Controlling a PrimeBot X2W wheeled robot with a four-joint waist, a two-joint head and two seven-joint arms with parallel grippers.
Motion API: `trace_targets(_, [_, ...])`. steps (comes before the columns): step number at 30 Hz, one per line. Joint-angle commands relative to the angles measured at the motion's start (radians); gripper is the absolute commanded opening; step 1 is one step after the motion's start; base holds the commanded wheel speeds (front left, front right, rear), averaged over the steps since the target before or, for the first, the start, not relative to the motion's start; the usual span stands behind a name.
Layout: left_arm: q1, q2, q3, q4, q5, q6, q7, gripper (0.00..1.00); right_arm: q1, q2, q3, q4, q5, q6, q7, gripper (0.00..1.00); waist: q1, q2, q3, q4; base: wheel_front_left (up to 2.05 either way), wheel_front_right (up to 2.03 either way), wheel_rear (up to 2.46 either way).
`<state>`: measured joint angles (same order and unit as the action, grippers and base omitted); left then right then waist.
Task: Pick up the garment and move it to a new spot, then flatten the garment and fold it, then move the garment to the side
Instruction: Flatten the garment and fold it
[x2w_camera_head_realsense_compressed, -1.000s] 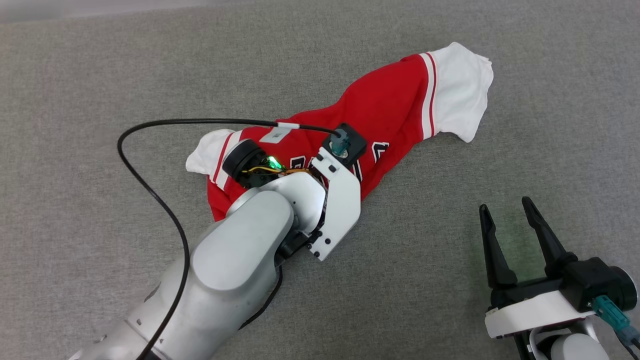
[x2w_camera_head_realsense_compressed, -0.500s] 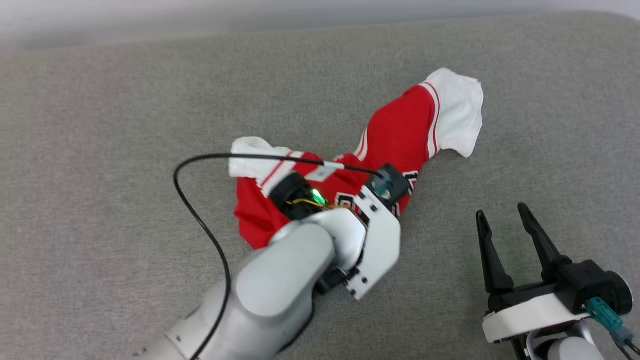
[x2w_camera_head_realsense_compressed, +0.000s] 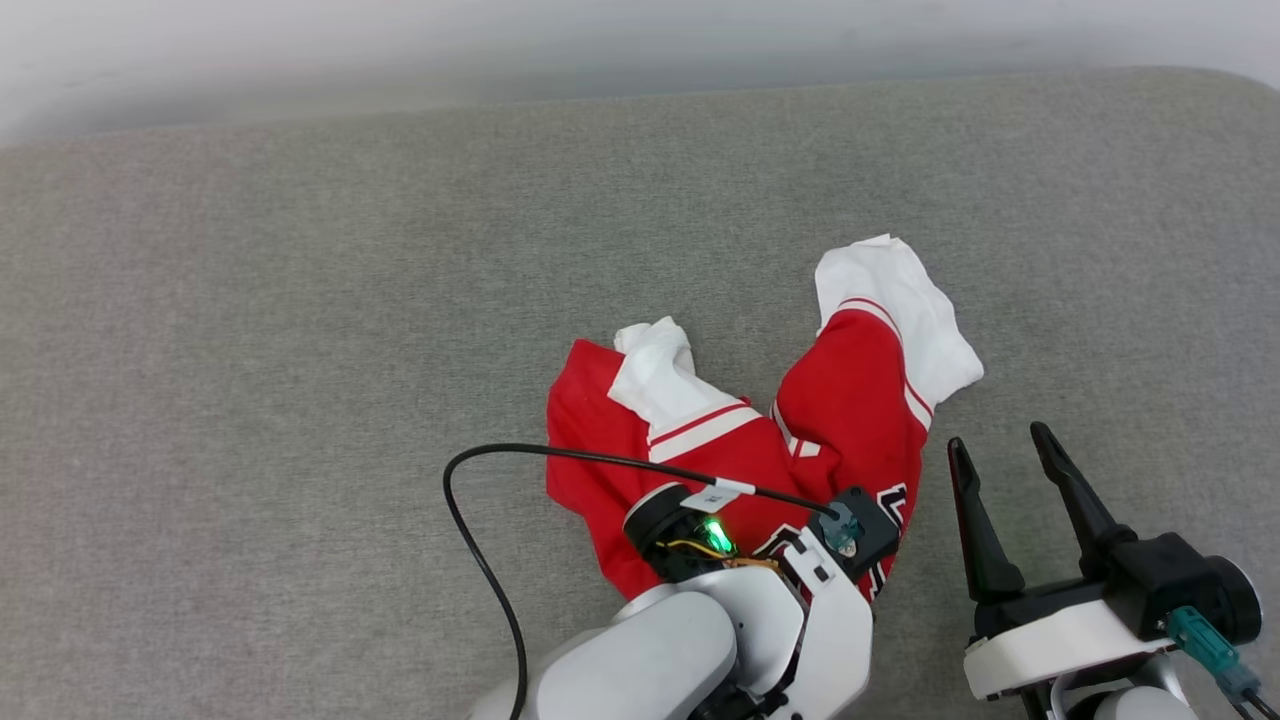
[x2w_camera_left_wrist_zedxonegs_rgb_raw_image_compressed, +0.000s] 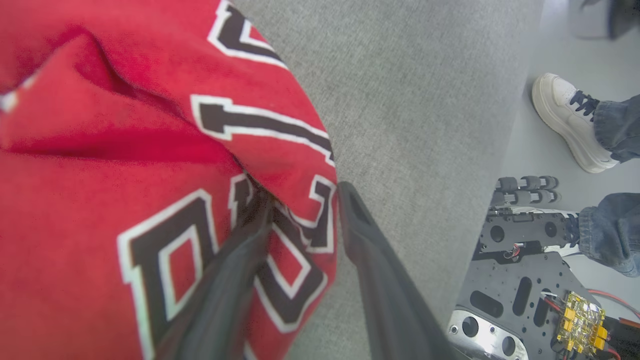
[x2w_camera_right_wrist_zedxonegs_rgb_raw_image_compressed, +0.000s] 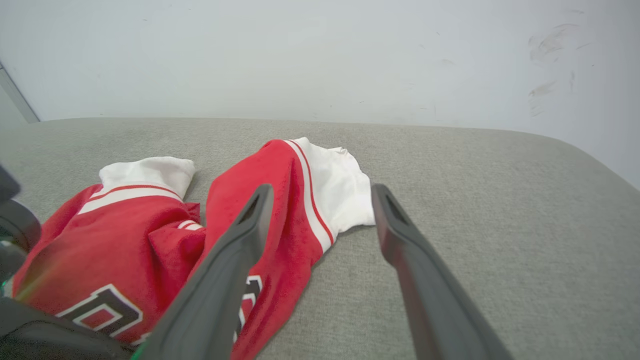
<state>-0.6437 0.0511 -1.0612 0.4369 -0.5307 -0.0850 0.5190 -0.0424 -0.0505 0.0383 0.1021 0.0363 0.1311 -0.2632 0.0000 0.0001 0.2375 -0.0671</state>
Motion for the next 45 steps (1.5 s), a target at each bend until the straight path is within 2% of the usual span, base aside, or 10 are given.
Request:
trace_targets(1, [-0.007, 0.000, 0.001, -0.004, 0.000, 0.009, -0.022, 1.00, 0.004, 0.001, -0.005, -0.002, 0.001, -0.001, -0.002, 1.00, 0.0000, -0.0001, -0.002, 0.008, 0.00, 0.00, 0.00])
trace_targets(5, [-0.033, -0.001, 0.040, -0.017, -0.011, 0.033, -0.106, 1.00, 0.019, 0.001, -0.015, 0.006, -0.004, -0.001, -0.002, 1.00, 0.0000, -0.0001, -0.026, 0.030, 0.00, 0.00, 0.00])
trace_targets(9, [-0.051, 0.017, 0.126, -0.050, -0.026, 0.073, -0.211, 1.00, 0.032, 0.001, -0.025, 0.012, -0.002, -0.001, -0.002, 1.00, 0.0000, -0.0001, -0.068, 0.056, 0.00, 0.00, 0.00])
trace_targets(15, [-0.047, 0.122, 0.264, -0.121, -0.013, 0.160, -0.371, 1.00, 0.055, 0.001, -0.044, 0.007, 0.000, -0.001, -0.002, 1.00, 0.0000, -0.0001, -0.135, 0.089, 0.00, 0.00, 0.00])
trace_targets(24, [0.153, 0.320, 0.414, -0.239, -0.030, 0.252, -0.578, 1.00, 0.087, 0.001, -0.082, -0.027, 0.015, -0.001, -0.002, 1.00, 0.0000, -0.0001, -0.192, 0.121, 0.00, 0.00, 0.00])
trace_targets(28, [0.282, 0.369, 0.450, -0.265, -0.037, 0.287, -0.676, 1.00, 0.095, 0.001, -0.090, -0.051, 0.025, -0.001, -0.002, 1.00, 0.0000, -0.0001, -0.200, 0.125, 0.00, 0.00, 0.00])
trace_targets(32, [0.389, 0.366, 0.474, -0.294, -0.054, 0.314, -0.746, 1.00, 0.104, 0.001, -0.100, -0.068, 0.036, -0.001, -0.002, 1.00, 0.0000, -0.0001, -0.201, 0.126, 0.00, 0.00, 0.00])
trace_targets(39, [0.482, 0.347, 0.529, -0.361, -0.047, 0.294, -0.783, 1.00, 0.103, 0.001, -0.109, -0.085, 0.042, -0.001, -0.002, 1.00, 0.0000, -0.0001, -0.187, 0.122, 0.00, 0.00, 0.00])
trace_targets(42, [0.467, 0.358, 0.520, -0.363, -0.031, 0.273, -0.781, 1.00, 0.094, 0.001, -0.101, -0.084, 0.038, -0.001, -0.002, 1.00, 0.0000, -0.0001, -0.178, 0.111, 0.00, 0.00, 0.00])
trace_targets(45, [0.413, 0.375, 0.493, -0.370, -0.016, 0.243, -0.726, 1.00, 0.081, 0.001, -0.100, -0.087, 0.038, -0.001, -0.002, 1.00, 0.0000, -0.0001, -0.162, 0.096, 0.00, 0.00, 0.00])
